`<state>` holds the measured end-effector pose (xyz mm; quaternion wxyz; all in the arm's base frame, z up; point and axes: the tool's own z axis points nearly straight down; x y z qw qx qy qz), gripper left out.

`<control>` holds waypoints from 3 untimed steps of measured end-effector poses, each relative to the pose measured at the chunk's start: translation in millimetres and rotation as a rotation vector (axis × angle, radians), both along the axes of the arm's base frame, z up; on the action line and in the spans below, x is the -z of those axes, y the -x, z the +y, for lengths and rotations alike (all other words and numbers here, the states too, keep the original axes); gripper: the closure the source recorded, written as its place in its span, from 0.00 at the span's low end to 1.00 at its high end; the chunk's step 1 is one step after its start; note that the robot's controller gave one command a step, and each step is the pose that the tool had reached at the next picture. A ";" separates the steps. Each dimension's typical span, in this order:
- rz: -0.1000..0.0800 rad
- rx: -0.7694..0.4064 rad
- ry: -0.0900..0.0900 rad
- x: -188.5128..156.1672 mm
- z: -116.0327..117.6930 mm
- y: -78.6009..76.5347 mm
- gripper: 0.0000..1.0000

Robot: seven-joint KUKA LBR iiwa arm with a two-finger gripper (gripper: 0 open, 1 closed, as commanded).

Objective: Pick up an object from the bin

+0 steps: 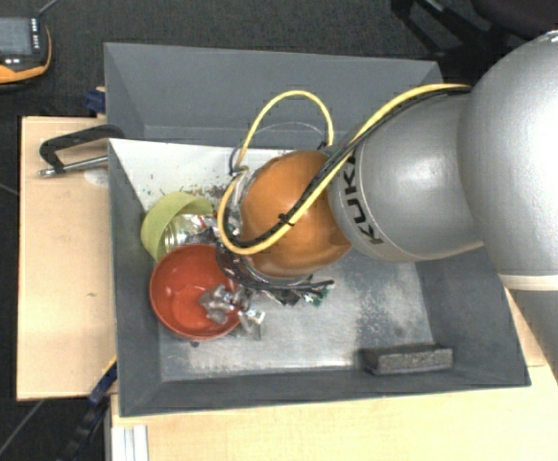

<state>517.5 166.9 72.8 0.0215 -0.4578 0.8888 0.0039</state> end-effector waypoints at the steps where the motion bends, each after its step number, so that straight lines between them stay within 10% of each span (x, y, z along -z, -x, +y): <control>1: -0.012 -0.001 -0.006 -107.0 10.4 -71.3 1.00; 2: -0.027 -0.556 0.013 0.1 -2.3 -73.5 1.00; 3: -0.047 -0.867 0.023 -1.2 -14.0 -56.1 1.00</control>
Offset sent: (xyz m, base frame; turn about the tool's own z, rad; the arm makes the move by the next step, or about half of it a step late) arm 0.0679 0.0082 0.1014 -0.0029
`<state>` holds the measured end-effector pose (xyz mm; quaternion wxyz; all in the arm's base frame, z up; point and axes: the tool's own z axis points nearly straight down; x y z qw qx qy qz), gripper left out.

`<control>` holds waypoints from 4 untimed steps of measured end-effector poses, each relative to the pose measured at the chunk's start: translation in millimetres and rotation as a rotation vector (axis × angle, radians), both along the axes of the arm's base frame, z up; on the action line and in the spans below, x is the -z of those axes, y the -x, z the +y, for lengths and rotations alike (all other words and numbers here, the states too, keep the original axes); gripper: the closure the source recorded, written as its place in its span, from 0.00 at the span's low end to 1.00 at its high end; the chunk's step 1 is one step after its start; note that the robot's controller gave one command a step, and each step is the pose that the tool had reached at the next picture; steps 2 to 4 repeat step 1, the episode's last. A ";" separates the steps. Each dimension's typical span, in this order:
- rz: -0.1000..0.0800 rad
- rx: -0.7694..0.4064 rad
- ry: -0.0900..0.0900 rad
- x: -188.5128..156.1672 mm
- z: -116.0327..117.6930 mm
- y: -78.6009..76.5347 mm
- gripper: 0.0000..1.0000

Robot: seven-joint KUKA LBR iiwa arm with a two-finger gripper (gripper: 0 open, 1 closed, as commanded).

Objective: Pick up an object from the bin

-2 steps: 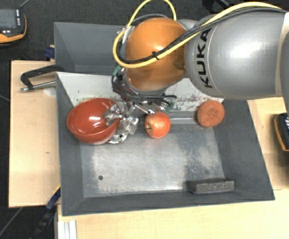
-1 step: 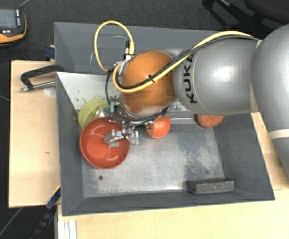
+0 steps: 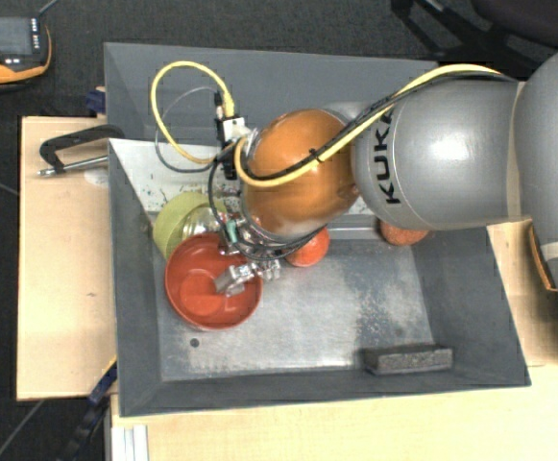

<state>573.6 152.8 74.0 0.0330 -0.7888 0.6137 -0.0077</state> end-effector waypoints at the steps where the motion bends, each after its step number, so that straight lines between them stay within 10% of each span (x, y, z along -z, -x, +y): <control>1: -0.011 0.029 -0.008 -143.8 4.2 -29.5 1.00; 4: -0.011 0.029 -0.008 -143.8 4.2 -29.5 1.00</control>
Offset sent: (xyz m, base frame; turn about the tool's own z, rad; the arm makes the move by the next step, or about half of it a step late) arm 0.0270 0.0023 0.1381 0.0253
